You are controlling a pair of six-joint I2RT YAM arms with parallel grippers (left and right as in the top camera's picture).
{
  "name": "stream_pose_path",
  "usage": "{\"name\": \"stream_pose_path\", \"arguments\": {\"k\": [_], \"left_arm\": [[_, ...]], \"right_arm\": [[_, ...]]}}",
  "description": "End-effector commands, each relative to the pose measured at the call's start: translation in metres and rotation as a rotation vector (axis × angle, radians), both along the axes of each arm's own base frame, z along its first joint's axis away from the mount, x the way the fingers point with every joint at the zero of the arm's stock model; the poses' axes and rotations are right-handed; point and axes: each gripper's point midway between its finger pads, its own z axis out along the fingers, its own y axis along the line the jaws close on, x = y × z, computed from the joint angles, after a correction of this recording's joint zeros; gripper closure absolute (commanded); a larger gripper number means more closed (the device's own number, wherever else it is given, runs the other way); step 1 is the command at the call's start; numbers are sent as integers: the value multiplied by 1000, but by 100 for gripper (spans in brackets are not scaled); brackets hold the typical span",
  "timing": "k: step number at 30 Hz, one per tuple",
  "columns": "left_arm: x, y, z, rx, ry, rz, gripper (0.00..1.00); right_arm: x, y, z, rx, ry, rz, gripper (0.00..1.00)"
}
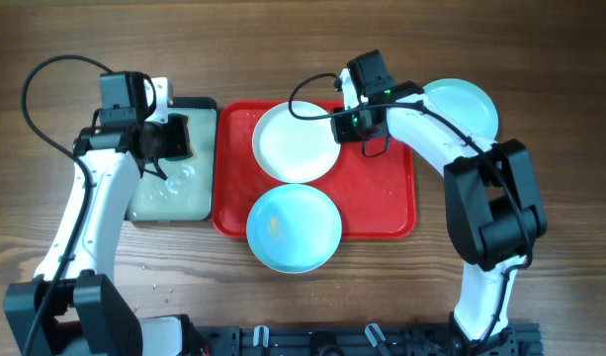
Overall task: Clean dirty plates on tray and stack at the side
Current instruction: 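Dip the sponge in the soapy water with the left gripper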
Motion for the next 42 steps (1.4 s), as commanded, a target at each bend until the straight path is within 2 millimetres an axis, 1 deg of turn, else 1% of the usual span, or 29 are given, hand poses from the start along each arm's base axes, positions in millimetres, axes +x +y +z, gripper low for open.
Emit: {"name": "stream_pose_path", "arguments": {"k": [1, 2, 4, 7, 9, 13, 14, 16, 17, 19, 22, 24, 33, 35, 38, 39, 40, 42], "left_arm": [[-3, 0, -4, 15, 21, -20, 96], [-4, 0, -5, 15, 24, -20, 96], [-7, 0, -9, 13, 36, -20, 96], [-12, -1, -22, 10, 49, -17, 96], [-12, -1, -27, 8, 42, -10, 96], [-8, 2, -26, 14, 22, 15, 96], [-6, 5, -26, 29, 13, 23, 96], [1, 29, -20, 126, -20, 127, 96], [3, 36, -17, 150, -35, 172, 96], [4, 44, -8, 159, -68, 244, 96], [6, 43, 6, 112, -119, 311, 96], [8, 43, 11, 107, -140, 318, 96], [7, 42, 11, 99, -136, 312, 96], [9, 35, 11, 67, -140, 291, 96], [10, 31, 11, 49, -139, 277, 96], [10, 26, 10, 23, -136, 261, 96], [10, 14, 10, -35, -129, 222, 96], [9, 4, 8, -82, -116, 193, 96]], "right_arm": [[-8, 1, -10, 5, 31, 8, 93], [-7, 2, -10, 7, 27, 8, 96], [-8, 6, -9, 8, 22, 19, 96], [-11, 14, -9, 7, 18, 36, 96], [-8, 11, -10, -13, 5, 29, 96], [-9, 10, -10, -16, 7, 27, 96], [-9, 10, -10, -16, 7, 28, 96], [-9, 10, -10, -16, 6, 28, 96], [-9, 11, -10, -16, 6, 28, 96], [-9, 11, -10, -16, 6, 27, 96], [-8, 11, -10, -15, 5, 28, 96], [-8, 11, -10, -15, 4, 28, 96], [-8, 11, -10, -15, 2, 29, 96], [-8, 11, -10, -15, 3, 29, 96], [-8, 11, -10, -15, 2, 29, 96], [-8, 11, -10, -15, 1, 30, 96], [-8, 11, -10, -15, 1, 30, 96], [-8, 11, -10, -15, 1, 30, 96]]}}
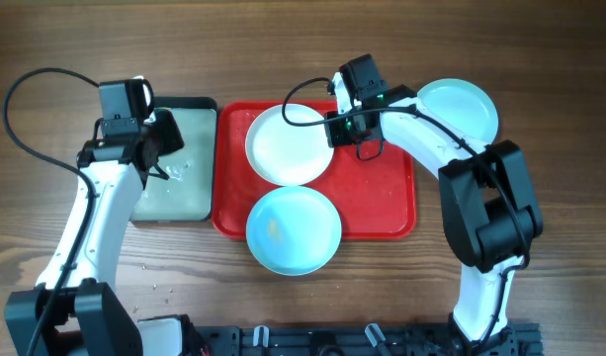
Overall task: Clean dirty plates on tray and stack at the side
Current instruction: 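Dip the sponge in the soapy water with the left gripper, then carry the sponge with the left gripper onto the white plate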
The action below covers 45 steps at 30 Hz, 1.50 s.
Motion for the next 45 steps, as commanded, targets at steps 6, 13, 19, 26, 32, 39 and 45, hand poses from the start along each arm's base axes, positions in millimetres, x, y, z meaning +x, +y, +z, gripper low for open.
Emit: {"name": "stream_pose_path", "arguments": {"k": [6, 13, 19, 26, 32, 39, 45], "left_arm": [[-13, -25, -2, -119, 37, -66, 96], [-11, -24, -1, -17, 34, -210, 96], [-7, -24, 2, 5, 14, -237, 96], [-7, -24, 0, 6, 17, -239, 96], [-6, -24, 0, 11, 17, -249, 96], [-6, -34, 1, 10, 16, -276, 96], [-5, -34, 1, 16, 12, -283, 96]], "right_arm": [[-2, -2, -8, -14, 10, 0, 96], [-3, -1, -8, -6, 19, -18, 96], [-6, 7, -5, 51, 52, -33, 96], [-7, 11, -4, 73, 58, -26, 96], [-7, 11, -4, 72, 58, -26, 90], [-7, 8, -9, 59, 47, -28, 82], [-9, 8, -13, 70, 59, -48, 96]]}}
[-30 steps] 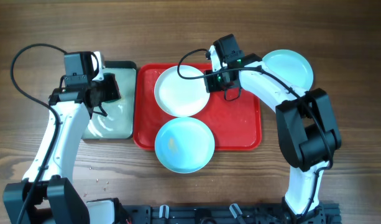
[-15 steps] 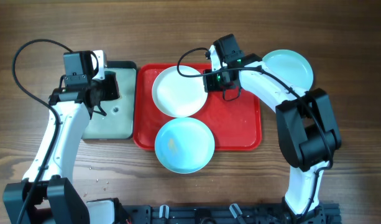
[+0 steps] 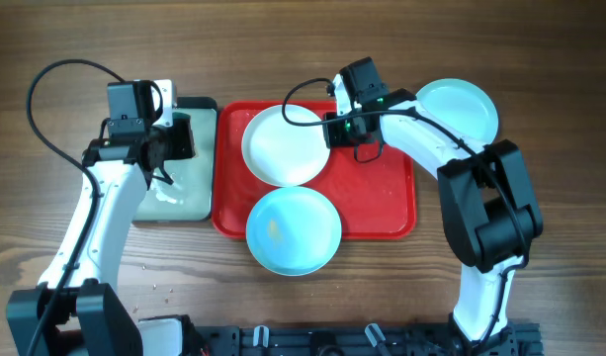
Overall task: Clean dirty plates on tray and stack at the side
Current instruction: 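Carry the sponge with the left gripper onto the white plate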
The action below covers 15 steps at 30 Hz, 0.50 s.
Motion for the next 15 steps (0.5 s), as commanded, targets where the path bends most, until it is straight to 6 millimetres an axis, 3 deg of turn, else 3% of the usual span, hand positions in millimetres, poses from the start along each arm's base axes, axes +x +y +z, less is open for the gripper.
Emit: {"name": "stream_pose_path", "arguments": {"k": [1, 10, 15], "left_arm": [[2, -3, 8, 6, -34, -36, 96], [5, -3, 10, 10, -49, -34, 96], [5, -3, 10, 10, -49, -34, 96]], "right_arm": [[-7, 2, -9, 16, 42, -13, 96], [-16, 18, -5, 89, 82, 2, 96], [-10, 20, -3, 87, 51, 1, 96]]}}
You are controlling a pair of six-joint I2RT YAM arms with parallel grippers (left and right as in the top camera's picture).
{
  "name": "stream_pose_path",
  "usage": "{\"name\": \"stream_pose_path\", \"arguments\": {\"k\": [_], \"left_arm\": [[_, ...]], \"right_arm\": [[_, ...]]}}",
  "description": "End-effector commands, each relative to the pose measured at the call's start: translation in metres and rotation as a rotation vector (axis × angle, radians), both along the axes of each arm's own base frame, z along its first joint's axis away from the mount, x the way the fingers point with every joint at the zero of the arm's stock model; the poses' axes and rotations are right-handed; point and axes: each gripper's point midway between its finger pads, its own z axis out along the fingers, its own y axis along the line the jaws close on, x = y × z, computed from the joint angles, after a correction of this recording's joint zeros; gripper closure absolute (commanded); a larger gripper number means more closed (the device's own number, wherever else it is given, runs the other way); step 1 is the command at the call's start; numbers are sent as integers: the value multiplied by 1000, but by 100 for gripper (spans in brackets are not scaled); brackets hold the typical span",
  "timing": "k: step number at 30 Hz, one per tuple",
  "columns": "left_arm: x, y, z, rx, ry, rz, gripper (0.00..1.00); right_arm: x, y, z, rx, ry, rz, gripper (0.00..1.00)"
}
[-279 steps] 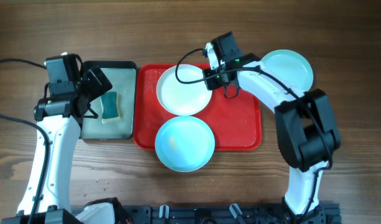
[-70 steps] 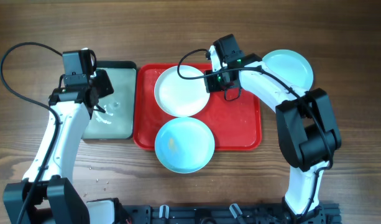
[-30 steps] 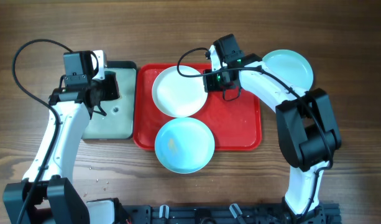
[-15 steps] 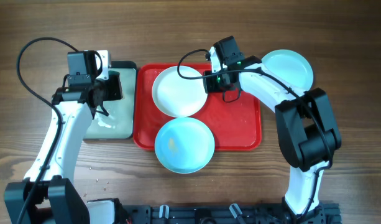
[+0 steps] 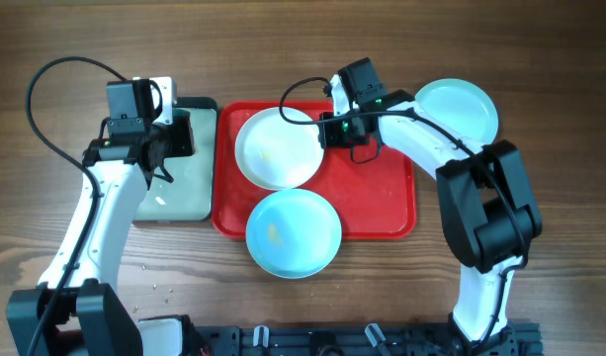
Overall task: Clean dirty plates on tray and stack at the side
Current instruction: 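Carry the sponge with the left gripper onto the white plate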
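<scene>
A white plate (image 5: 273, 148) with a faint yellowish smear lies at the back of the red tray (image 5: 382, 198). My right gripper (image 5: 329, 132) is at that plate's right rim and looks shut on it. A light blue plate (image 5: 294, 230) with a small yellow stain overhangs the tray's front edge. A clean pale blue plate (image 5: 466, 104) rests on the table to the right of the tray. My left gripper (image 5: 174, 143) hovers over the grey-green basin (image 5: 189, 193) left of the tray. Its fingers are dark against the basin, and their state is unclear.
A small white fleck (image 5: 162, 201) lies in the basin. Cables loop behind both arms. Bare wood surrounds the tray, and a dark rail runs along the front edge of the table.
The white plate and my right gripper sit a little further left on the tray, and a yellowish smear now shows on the plate. The left arm has barely moved.
At first my right gripper was at the white plate's right rim and my left gripper stood over the basin. Then the left gripper was at the basin's back-left corner, later over the basin again. At each moment the white plate lay further left.
</scene>
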Motion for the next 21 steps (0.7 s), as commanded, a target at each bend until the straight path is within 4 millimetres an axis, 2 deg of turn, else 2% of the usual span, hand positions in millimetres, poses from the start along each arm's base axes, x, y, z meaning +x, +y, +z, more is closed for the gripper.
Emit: {"name": "stream_pose_path", "arguments": {"k": [1, 17, 21], "left_arm": [[0, -3, 6, 4, -21, -28, 96], [4, -5, 8, 45, -42, -95, 96], [16, -13, 19, 19, -112, -115, 96]], "right_arm": [[-5, 4, -8, 10, 21, 4, 96], [-6, 4, -9, 11, 23, 3, 96], [-5, 5, -9, 15, 29, -11, 96]]}}
